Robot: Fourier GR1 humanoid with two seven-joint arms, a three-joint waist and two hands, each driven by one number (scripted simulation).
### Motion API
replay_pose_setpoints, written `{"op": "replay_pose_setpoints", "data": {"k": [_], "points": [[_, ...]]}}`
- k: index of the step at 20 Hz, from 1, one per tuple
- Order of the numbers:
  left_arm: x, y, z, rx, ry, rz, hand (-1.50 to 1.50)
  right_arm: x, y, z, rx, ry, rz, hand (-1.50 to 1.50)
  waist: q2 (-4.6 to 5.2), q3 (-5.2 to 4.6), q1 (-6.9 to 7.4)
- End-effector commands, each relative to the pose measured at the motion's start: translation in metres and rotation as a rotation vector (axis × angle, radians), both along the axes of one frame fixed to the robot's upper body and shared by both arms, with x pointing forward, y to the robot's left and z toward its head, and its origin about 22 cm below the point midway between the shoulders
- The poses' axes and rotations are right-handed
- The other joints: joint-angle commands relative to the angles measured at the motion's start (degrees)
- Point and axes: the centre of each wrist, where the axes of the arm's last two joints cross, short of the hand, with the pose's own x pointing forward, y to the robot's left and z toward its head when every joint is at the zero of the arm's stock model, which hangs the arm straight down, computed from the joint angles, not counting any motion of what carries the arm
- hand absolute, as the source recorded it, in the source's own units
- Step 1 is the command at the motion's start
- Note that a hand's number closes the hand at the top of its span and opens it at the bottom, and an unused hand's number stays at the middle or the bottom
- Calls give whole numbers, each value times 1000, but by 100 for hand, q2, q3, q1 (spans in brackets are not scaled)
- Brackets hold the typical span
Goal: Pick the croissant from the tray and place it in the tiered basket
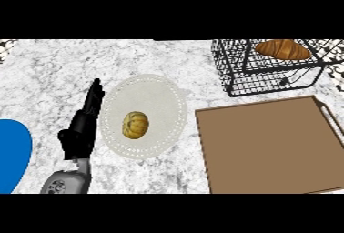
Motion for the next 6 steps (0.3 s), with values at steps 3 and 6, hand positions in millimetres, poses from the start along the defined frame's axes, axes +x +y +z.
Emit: {"op": "replay_pose_setpoints", "data": {"k": [3,6], "points": [[-7,10,1,9,2,7,0,-88,-83,-21,28,-53,-11,-150,7,1,-12],[-2,5,8,0,7,6,0,-130,-104,-53,47,-82,14,-150,1,3,-62]]}}
